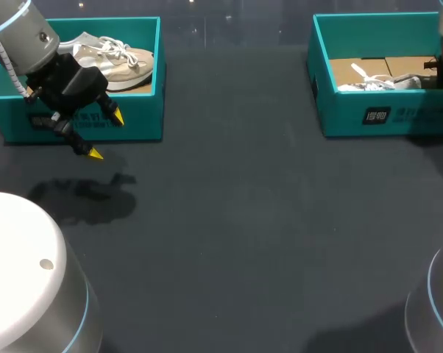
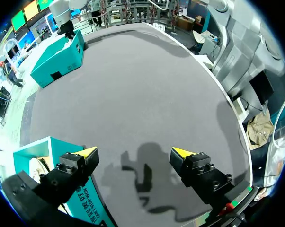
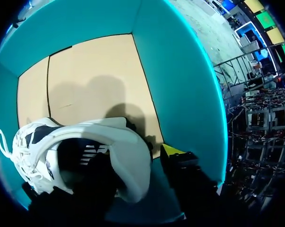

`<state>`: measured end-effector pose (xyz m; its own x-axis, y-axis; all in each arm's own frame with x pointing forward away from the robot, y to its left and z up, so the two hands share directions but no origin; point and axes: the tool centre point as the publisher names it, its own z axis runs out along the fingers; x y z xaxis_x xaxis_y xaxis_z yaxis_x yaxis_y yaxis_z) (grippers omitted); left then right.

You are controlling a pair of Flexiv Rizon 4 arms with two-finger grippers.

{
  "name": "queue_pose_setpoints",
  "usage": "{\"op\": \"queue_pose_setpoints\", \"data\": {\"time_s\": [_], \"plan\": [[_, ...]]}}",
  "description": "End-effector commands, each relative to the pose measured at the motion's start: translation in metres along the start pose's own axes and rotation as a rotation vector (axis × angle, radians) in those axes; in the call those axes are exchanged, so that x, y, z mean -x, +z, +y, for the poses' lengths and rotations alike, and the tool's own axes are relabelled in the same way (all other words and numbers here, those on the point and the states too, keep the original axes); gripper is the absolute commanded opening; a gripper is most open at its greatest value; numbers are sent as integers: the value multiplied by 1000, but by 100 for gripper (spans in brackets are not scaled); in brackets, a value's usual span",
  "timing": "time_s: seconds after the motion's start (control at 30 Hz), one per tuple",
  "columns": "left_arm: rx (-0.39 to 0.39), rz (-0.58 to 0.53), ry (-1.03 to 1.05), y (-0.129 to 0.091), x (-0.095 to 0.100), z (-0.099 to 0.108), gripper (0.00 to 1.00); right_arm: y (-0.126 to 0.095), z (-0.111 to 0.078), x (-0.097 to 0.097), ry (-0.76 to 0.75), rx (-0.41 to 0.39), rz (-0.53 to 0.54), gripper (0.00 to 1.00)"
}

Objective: Take the shoe out of the shoebox, open the shoe tongue, remove and reinsert the insole, then place the shoe into the shoebox

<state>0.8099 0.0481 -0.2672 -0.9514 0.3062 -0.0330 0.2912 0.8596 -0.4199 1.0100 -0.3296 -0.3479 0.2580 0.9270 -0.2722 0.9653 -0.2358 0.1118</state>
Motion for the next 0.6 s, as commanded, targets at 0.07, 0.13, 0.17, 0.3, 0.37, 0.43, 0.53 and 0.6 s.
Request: {"op": "queue_pose_setpoints", "data": {"time_s": [0.07, 0.13, 0.17, 0.3, 0.37, 0.43, 0.53, 0.6], "plan": [[2, 0, 0, -1, -1, 0, 100, -19, -2, 1, -3, 0, 4, 71], [2, 0, 0, -1, -1, 0, 100, -28, -3, 1, -1, -2, 8, 89], [2, 0, 0, -1, -1, 0, 100, -33, -3, 1, 1, -2, 10, 93], [2, 0, 0, -1, -1, 0, 100, -55, -6, 0, 7, -1, 26, 97], [2, 0, 0, -1, -1, 0, 100, -69, -9, -2, 8, -1, 30, 100], [2, 0, 0, -1, -1, 0, 100, -82, -12, -3, 5, 1, 44, 100], [2, 0, 0, -1, -1, 0, 100, -106, -20, -5, 1, 8, 73, 100], [2, 0, 0, -1, -1, 0, 100, -122, -26, -5, -2, 16, 95, 100]]}}
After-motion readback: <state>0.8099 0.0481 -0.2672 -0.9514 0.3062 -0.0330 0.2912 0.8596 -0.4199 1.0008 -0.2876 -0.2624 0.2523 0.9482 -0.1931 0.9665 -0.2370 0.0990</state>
